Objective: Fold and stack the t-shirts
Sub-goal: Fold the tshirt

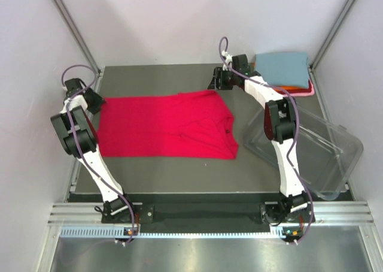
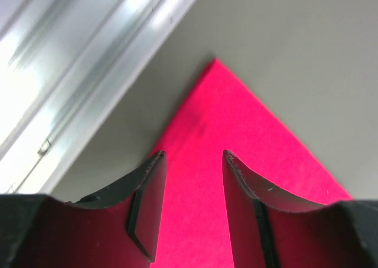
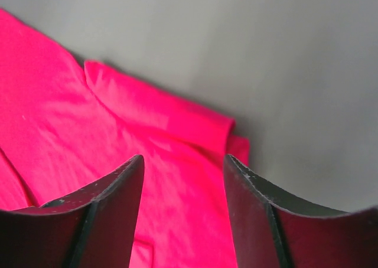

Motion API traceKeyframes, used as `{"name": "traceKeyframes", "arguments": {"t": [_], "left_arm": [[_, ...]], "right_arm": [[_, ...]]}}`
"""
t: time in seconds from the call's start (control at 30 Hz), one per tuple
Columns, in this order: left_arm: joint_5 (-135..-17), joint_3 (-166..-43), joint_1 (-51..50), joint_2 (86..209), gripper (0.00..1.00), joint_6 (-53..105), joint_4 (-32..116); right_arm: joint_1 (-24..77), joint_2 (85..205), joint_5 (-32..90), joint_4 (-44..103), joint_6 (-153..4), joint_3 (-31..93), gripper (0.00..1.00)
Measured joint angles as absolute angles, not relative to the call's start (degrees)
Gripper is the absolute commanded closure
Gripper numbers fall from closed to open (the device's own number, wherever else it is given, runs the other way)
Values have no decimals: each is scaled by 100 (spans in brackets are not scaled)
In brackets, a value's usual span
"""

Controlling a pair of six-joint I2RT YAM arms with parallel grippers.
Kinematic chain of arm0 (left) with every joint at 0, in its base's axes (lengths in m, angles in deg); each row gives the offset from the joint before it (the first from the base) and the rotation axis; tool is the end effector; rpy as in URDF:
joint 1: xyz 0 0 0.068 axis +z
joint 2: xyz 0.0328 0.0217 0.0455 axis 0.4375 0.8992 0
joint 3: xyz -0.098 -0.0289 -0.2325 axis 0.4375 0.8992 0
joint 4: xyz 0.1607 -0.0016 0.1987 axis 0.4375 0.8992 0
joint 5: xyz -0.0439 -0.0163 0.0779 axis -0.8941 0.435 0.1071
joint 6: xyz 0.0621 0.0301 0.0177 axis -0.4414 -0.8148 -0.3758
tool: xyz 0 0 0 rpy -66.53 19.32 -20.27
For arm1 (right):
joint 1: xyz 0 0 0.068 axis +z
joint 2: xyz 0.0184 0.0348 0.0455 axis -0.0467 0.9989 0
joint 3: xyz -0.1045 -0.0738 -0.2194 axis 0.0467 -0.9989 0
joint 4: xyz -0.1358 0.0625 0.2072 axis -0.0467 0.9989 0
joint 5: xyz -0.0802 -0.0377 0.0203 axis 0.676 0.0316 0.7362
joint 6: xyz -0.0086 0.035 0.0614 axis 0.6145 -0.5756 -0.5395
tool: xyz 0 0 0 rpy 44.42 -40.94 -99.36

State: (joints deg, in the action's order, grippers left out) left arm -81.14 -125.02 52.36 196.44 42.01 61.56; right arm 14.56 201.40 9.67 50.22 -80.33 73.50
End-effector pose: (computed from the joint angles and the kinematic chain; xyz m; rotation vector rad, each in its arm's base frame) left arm 0.4346 0.2007 0.1417 -1.0057 2.1992 -0.2930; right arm 0.5087 0.1860 0.1737 -0.3549 2.2892 0.8140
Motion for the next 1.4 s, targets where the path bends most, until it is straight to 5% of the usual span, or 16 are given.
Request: {"name": "traceKeyframes", "arguments": {"t": [0.77,0.97,1.13,1.4], "left_arm": [[-7309,-13912,4958,20571,50,3740,6322],[-7318,-14010,4939,20669,67,3696,6287],[-7406,-14071,4941,20754,100,3679,6267],[-7581,-14117,4941,20770,100,3679,6346]], "right_arm": [[1456,20885,816,3763,-9062,7586,46],[1454,20885,810,3733,-9128,7586,47],[1438,20885,801,3696,-9226,7586,48],[1436,20885,777,3667,-9412,7586,49]]}}
